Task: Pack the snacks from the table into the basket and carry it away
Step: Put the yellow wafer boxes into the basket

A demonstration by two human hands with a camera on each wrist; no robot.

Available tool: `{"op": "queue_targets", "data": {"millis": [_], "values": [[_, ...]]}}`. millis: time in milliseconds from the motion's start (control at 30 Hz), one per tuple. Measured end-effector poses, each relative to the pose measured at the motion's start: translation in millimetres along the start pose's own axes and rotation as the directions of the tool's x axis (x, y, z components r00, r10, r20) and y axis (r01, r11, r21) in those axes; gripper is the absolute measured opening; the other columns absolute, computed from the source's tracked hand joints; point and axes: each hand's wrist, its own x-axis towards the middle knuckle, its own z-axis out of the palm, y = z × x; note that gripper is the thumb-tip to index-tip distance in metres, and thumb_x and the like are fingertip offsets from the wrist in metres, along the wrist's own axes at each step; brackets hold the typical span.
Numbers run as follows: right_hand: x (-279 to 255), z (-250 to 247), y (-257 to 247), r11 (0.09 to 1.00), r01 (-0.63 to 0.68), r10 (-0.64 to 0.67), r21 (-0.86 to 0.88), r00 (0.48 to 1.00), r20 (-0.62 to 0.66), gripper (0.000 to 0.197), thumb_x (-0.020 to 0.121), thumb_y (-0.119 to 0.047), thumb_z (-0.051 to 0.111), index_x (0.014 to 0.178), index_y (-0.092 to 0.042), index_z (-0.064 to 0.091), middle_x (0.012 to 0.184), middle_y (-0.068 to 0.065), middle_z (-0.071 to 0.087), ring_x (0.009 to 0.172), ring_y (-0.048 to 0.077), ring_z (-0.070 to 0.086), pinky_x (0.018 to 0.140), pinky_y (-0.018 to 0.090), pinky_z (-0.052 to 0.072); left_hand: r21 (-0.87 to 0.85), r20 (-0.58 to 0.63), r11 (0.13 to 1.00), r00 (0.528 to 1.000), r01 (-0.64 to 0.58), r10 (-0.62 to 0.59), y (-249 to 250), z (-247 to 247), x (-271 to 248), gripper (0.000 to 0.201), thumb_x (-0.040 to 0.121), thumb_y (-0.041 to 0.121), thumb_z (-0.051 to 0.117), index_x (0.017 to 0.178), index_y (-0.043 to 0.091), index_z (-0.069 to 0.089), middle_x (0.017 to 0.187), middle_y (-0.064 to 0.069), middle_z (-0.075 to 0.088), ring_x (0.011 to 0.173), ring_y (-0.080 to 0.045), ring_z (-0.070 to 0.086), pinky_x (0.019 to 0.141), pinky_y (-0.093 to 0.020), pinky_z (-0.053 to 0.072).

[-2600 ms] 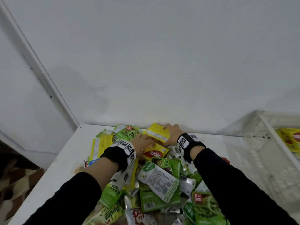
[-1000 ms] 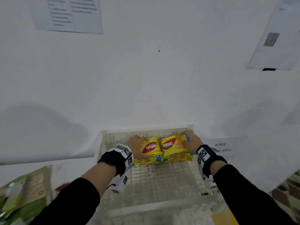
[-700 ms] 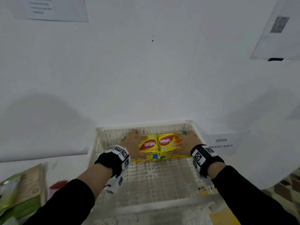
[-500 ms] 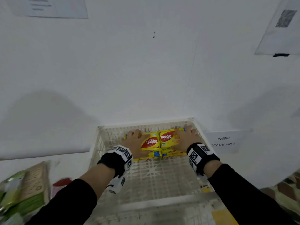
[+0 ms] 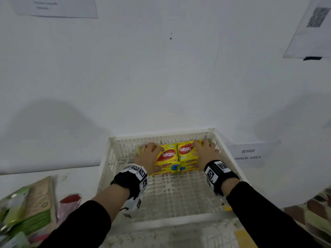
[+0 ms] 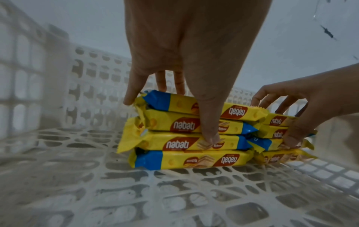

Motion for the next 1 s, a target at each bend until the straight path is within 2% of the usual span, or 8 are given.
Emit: {"op": "queue_targets", "data": {"millis": [133, 267, 367, 433, 600, 667, 800, 1000], "values": [[-3, -1, -1, 1.000, 0.008, -0.008, -0.017, 1.000, -0.005, 0.071, 0.073, -0.024, 0.077, 0.130, -0.033, 0.037, 0.142, 0.008, 0.029, 0.132, 0.038, 0.031, 0.104, 0.052, 0.034, -0.012, 0.046, 1.000, 0.999, -0.011, 0.011, -1, -5, -3, 0.072, 0.074, 0.042, 0.073, 0.135, 0.037, 0.034, 0.142, 0.002, 0.024, 0.132, -0.029, 0.021, 0.097, -0.053, 0.041], [-11, -14, -13, 1.000, -0.024, 0.024, -0.006, 0.998, 0.059, 0.072, 0.073, -0.027, 0.077, 0.132, -0.029, 0.036, 0.142, 0.010, 0.029, 0.132, 0.039, 0.031, 0.103, 0.049, 0.036, -0.025, 0.063, 1.000, 0.998, -0.011, 0.012, 6, -26, -14, 0.074, 0.078, 0.046, 0.071, 0.141, 0.033, 0.033, 0.146, 0.003, 0.028, 0.136, -0.025, 0.025, 0.107, -0.057, 0.027], [-17, -36, -31, 0.999, 0.026, -0.027, 0.043, 0.999, 0.029, 0.063, 0.079, -0.031, 0.072, 0.133, -0.022, 0.040, 0.140, 0.010, 0.035, 0.129, 0.036, 0.037, 0.099, 0.044, 0.042, -0.246, -0.043, 0.966, 0.996, -0.082, 0.074, 5, -50, -28, 0.058, 0.086, 0.038, 0.065, 0.137, 0.026, 0.040, 0.137, -0.002, 0.043, 0.125, -0.022, 0.045, 0.101, -0.039, 0.041], [-24, -52, -53, 0.986, 0.110, -0.108, 0.129, 0.994, -0.015, 0.052, 0.084, -0.030, 0.067, 0.130, -0.022, 0.046, 0.138, 0.009, 0.039, 0.126, 0.033, 0.039, 0.096, 0.042, 0.044, -0.370, -0.119, 0.922, 0.990, -0.118, 0.079, 1, -71, -47, 0.047, 0.090, 0.036, 0.060, 0.132, 0.022, 0.045, 0.127, -0.003, 0.053, 0.112, -0.019, 0.056, 0.093, -0.036, 0.047], [-62, -81, -140, 0.876, 0.348, -0.335, 0.335, 0.937, -0.097, 0.040, 0.085, -0.031, 0.067, 0.122, -0.026, 0.053, 0.126, 0.003, 0.047, 0.110, 0.021, 0.051, 0.081, 0.032, 0.048, -0.472, -0.253, 0.878, 0.966, -0.083, -0.044, -36, -122, -113, 0.016, 0.090, 0.033, 0.059, 0.102, 0.024, 0.065, 0.100, 0.010, 0.065, 0.086, -0.009, 0.064, 0.077, -0.031, 0.055], [-81, -85, -180, 0.837, 0.418, -0.412, 0.353, 0.906, -0.095, 0.039, 0.086, -0.033, 0.066, 0.122, -0.026, 0.054, 0.125, 0.001, 0.049, 0.110, 0.019, 0.053, 0.085, 0.033, 0.045, -0.528, -0.285, 0.845, 0.955, -0.081, -0.087, -59, -140, -141, 0.013, 0.090, 0.029, 0.061, 0.098, 0.023, 0.069, 0.095, 0.008, 0.068, 0.079, -0.005, 0.064, 0.066, -0.022, 0.055], [-117, -87, -262, 0.767, 0.502, -0.510, 0.399, 0.855, -0.095, 0.038, 0.084, -0.036, 0.067, 0.120, -0.027, 0.057, 0.125, -0.001, 0.052, 0.110, 0.017, 0.054, 0.089, 0.035, 0.045, -0.544, -0.328, 0.836, 0.936, -0.077, -0.127, -113, -174, -195, 0.014, 0.091, 0.021, 0.061, 0.099, 0.014, 0.071, 0.097, 0.004, 0.070, 0.080, -0.001, 0.062, 0.070, -0.003, 0.045], [-160, -74, -379, 0.710, 0.550, -0.590, 0.439, 0.805, -0.055, 0.037, 0.085, -0.036, 0.065, 0.120, -0.029, 0.057, 0.124, -0.005, 0.055, 0.107, 0.015, 0.056, 0.093, 0.038, 0.048, -0.423, -0.281, 0.905, 0.941, 0.053, -0.186, -233, -182, -278, 0.010, 0.090, 0.026, 0.061, 0.095, 0.022, 0.069, 0.091, 0.011, 0.067, 0.085, -0.009, 0.065, 0.080, -0.020, 0.052]]}}
